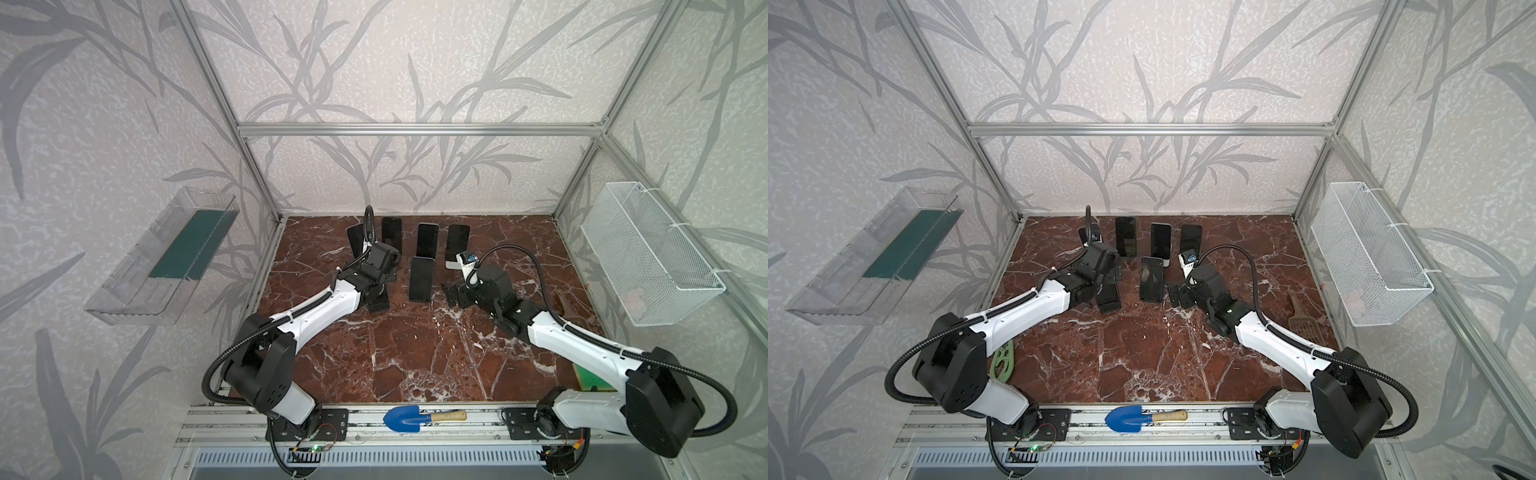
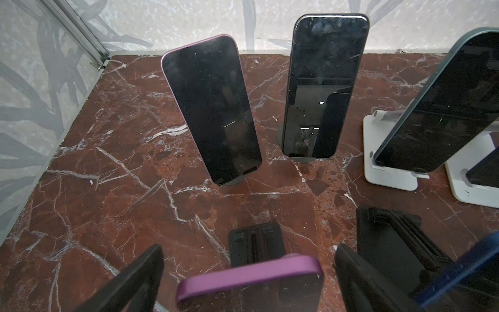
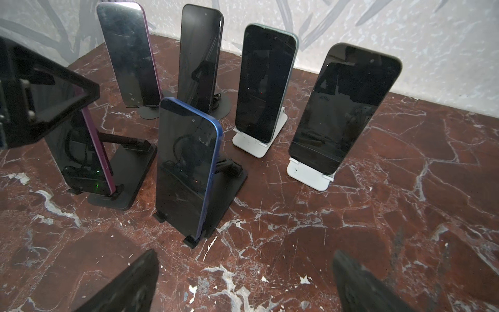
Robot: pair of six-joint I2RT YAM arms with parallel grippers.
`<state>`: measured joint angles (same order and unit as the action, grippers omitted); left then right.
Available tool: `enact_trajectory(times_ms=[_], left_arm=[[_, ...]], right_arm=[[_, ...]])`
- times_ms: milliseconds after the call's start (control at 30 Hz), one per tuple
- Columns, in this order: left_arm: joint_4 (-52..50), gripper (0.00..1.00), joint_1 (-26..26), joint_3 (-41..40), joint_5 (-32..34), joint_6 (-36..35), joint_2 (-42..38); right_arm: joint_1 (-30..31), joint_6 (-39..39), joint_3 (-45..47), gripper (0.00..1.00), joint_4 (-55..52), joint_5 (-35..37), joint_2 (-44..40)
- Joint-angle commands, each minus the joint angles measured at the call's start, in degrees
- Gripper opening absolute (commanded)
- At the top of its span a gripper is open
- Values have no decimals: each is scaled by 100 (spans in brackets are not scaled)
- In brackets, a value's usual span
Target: Remove the phone from the phone stand
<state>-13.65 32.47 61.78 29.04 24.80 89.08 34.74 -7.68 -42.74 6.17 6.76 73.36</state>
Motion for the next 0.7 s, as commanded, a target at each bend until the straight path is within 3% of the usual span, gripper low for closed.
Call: enact_trajectory(times_ms=[0, 333, 667], left_arm=[[188, 99, -10, 114, 297, 227, 166], [539, 98, -73, 107, 370, 319, 597], [767, 88, -127, -116, 416, 266, 628]], right_arm=[[-55, -32, 6, 99, 312, -236, 18], [-195, -105, 26, 99, 367, -350, 23], [-547, -401, 236, 99, 429, -613, -149]])
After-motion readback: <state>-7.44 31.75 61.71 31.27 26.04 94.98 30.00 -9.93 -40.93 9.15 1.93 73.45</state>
